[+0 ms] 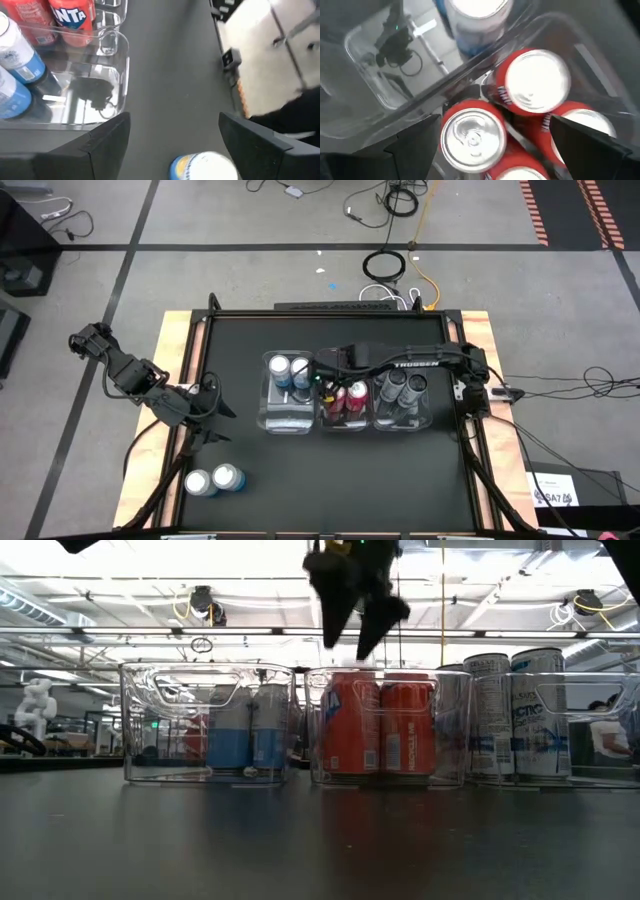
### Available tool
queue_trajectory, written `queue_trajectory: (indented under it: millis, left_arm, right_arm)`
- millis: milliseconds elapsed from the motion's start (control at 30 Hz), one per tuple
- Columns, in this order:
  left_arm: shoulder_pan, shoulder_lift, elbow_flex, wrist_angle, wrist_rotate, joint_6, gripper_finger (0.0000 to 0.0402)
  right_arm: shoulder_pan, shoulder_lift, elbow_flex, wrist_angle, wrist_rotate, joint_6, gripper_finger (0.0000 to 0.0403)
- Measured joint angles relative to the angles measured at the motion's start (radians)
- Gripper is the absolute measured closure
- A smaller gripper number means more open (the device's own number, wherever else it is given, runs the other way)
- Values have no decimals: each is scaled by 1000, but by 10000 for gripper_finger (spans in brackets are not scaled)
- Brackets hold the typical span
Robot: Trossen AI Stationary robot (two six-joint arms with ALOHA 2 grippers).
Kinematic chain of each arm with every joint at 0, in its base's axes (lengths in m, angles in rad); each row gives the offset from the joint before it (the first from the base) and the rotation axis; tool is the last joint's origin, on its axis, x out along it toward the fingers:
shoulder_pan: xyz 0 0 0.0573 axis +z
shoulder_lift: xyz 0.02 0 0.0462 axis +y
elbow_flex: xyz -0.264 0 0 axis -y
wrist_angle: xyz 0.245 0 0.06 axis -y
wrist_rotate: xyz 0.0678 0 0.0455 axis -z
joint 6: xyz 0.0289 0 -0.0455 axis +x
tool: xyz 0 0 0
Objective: Sort soda cans
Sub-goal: Put the blue-white soda can into the left transparent bin
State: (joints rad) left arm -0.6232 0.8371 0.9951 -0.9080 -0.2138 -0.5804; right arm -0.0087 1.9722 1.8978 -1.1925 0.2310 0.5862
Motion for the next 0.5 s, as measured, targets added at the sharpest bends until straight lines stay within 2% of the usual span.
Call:
queue_trajectory:
  millis: [100,200,333,500]
  left_arm:
    - [0,0,0,30,0,-62,88]
    - [0,0,0,52,0,-96,88]
    - [0,0,0,73,0,-96,88]
    - [0,0,0,72,0,-95,88]
  right_arm:
    - [20,0,105,-90,6,68,40]
    - [66,0,192,-174,25,234,40]
    - [200,0,247,-192,181,505,40]
    - [390,9,247,-150,322,756,39]
